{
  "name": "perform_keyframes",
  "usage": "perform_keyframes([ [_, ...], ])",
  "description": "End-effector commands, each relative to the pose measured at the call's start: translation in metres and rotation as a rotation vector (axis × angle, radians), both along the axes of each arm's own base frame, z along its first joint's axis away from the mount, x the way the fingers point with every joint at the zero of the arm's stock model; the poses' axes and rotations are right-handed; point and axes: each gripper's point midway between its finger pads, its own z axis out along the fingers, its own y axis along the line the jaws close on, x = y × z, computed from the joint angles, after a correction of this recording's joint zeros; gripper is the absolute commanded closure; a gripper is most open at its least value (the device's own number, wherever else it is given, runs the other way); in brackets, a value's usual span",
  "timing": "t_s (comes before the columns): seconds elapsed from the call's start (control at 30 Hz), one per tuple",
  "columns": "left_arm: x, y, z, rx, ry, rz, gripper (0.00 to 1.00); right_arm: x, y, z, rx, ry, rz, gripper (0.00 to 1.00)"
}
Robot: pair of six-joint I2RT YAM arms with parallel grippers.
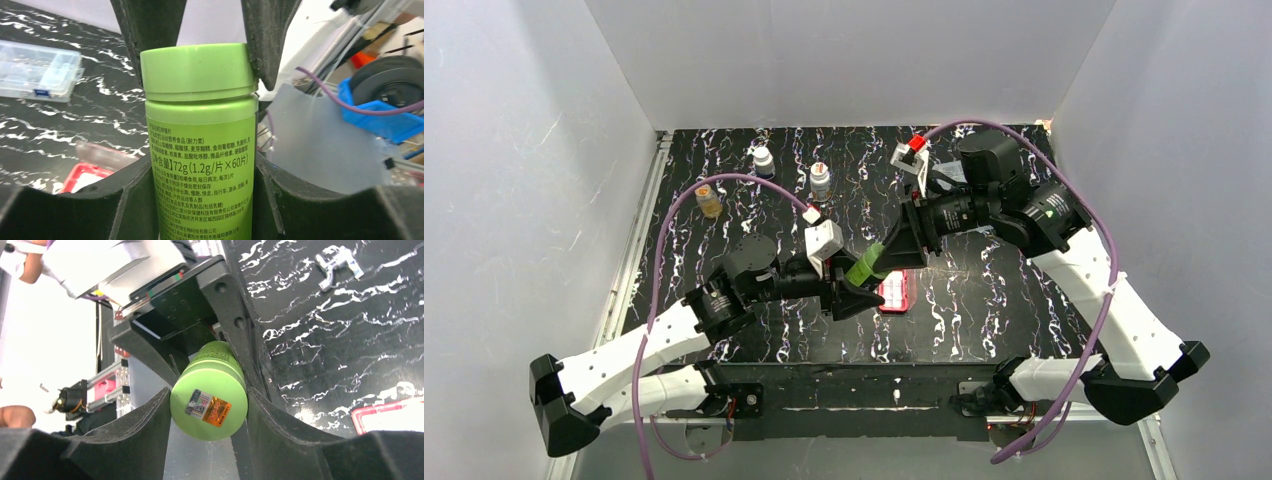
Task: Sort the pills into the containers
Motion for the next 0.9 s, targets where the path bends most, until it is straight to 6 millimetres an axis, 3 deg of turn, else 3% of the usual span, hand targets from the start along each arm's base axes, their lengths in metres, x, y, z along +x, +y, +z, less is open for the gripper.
perform_keyframes([
  [0.0, -0.052, 0.001, 0.049, -0.143, -0.032, -0.268, 1.0, -0.008, 0.013, 0.04, 0.193, -0.189, 0.151, 0.62],
  [0.1, -0.05, 0.001, 0.046, -0.13, -0.037, -0.255, 1.0, -0.006, 0.013, 0.041, 0.188, -0.196, 0.135, 0.44],
  [0.17, -0.041, 0.001, 0.041, -0.106, -0.061, -0.206, 1.0, -0.003, 0.012, 0.039, 0.17, -0.188, 0.108, 0.19],
  [0.23, -0.024, 0.003, 0.034, -0.077, -0.089, -0.107, 1.0, 0.003, 0.01, 0.036, 0.14, -0.174, 0.056, 0.03],
  [0.5, 0.04, 0.019, 0.011, 0.054, -0.267, 0.219, 1.0, 0.04, -0.004, 0.003, -0.113, -0.036, -0.239, 0.02],
  [0.87, 0.076, 0.027, -0.01, 0.169, -0.432, 0.388, 1.0, 0.059, 0.019, -0.02, -0.157, 0.214, -0.307, 0.02],
])
